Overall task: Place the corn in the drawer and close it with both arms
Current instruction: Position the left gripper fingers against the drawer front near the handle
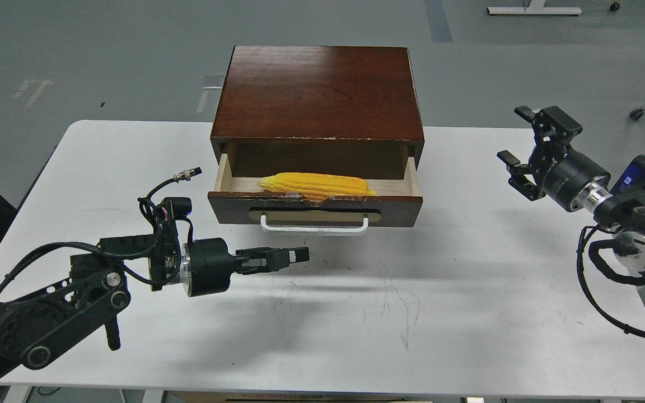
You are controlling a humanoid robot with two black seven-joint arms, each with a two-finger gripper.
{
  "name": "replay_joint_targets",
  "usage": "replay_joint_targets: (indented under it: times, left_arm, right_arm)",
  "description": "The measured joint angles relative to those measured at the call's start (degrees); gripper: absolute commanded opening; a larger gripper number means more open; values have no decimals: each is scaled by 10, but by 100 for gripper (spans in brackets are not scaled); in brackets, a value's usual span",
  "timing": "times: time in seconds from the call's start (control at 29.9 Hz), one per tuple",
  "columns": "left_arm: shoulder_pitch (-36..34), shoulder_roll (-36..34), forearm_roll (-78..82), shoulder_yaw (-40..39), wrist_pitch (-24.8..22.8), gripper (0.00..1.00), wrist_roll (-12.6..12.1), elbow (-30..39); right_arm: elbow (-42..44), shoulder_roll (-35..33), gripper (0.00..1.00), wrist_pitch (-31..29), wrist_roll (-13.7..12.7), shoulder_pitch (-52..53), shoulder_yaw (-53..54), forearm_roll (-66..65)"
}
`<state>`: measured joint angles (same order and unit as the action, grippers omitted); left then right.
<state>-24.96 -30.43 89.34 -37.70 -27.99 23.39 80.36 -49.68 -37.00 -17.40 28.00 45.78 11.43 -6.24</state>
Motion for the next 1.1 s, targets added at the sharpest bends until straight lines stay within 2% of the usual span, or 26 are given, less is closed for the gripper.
replay_joint_targets:
  times: [1.1]
  left_arm:
    - [-11, 3, -34, -9, 0, 0, 1, -30]
  right_arm:
    - [-1, 2, 96, 0, 0, -11, 0, -1]
